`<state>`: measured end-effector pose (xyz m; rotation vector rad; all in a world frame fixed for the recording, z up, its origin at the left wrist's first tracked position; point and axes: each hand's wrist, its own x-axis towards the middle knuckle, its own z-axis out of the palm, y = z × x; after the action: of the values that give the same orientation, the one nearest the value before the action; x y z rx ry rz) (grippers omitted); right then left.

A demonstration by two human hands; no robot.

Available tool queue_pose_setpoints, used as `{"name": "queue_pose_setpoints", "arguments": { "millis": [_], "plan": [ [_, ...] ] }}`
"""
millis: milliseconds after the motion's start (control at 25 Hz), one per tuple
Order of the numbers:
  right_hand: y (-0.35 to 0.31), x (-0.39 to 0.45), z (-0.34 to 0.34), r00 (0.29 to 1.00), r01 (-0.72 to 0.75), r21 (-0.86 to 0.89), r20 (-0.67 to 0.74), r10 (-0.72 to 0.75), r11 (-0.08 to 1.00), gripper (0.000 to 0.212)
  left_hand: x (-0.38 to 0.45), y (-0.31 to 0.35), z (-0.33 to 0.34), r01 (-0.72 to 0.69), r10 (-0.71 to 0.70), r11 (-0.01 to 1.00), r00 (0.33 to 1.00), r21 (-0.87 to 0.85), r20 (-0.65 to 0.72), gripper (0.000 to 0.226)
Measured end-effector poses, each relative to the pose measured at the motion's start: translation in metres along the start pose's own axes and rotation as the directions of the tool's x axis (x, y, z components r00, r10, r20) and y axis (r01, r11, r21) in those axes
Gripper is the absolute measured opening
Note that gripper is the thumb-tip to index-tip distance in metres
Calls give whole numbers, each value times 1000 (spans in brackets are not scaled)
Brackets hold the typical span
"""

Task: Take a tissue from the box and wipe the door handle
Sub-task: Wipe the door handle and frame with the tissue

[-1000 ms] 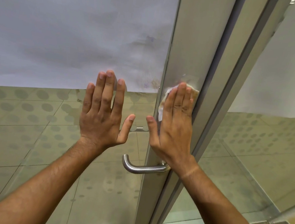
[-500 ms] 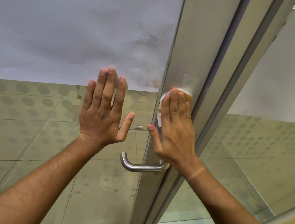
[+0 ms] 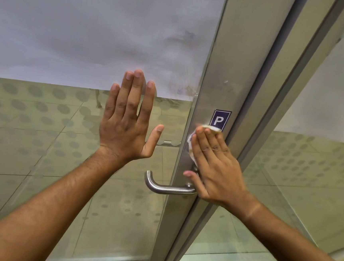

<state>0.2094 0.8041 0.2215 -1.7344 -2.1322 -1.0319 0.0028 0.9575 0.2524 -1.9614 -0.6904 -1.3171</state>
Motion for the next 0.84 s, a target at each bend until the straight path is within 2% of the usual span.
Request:
{"name": "queue_pose_setpoints", "arguments": {
  "millis": [120,320,480,560,760,840],
  "plan": [
    [5,-17,2,994,64,-70,95,-57,995,80,0,1,0,0,0,1000,1000,1,1,87],
    [-8,-6,6,998,-56,-13,26,56,998,81,-1,0,1,2,-2,1000,1000,11,2,87],
    [-6,-15,8,989,74,-55,130,-66,996,76,-1,-1,2,0,0,1000,1000,4,-1,88],
    [-2,-20,6,985,83,-60,158,-73,995,76,-1,-1,1,3,-3,1000,1000,-2,1,89],
    [-18,-21,5,987,-109,-35,112,112,993,80,0,0,-1,1,-1,1000,1000,8,16,87],
    [-24,-18,7,987,-130,5,100,129,991,80,0,1,-1,0,0,1000,1000,12,11,87]
  ]
}}
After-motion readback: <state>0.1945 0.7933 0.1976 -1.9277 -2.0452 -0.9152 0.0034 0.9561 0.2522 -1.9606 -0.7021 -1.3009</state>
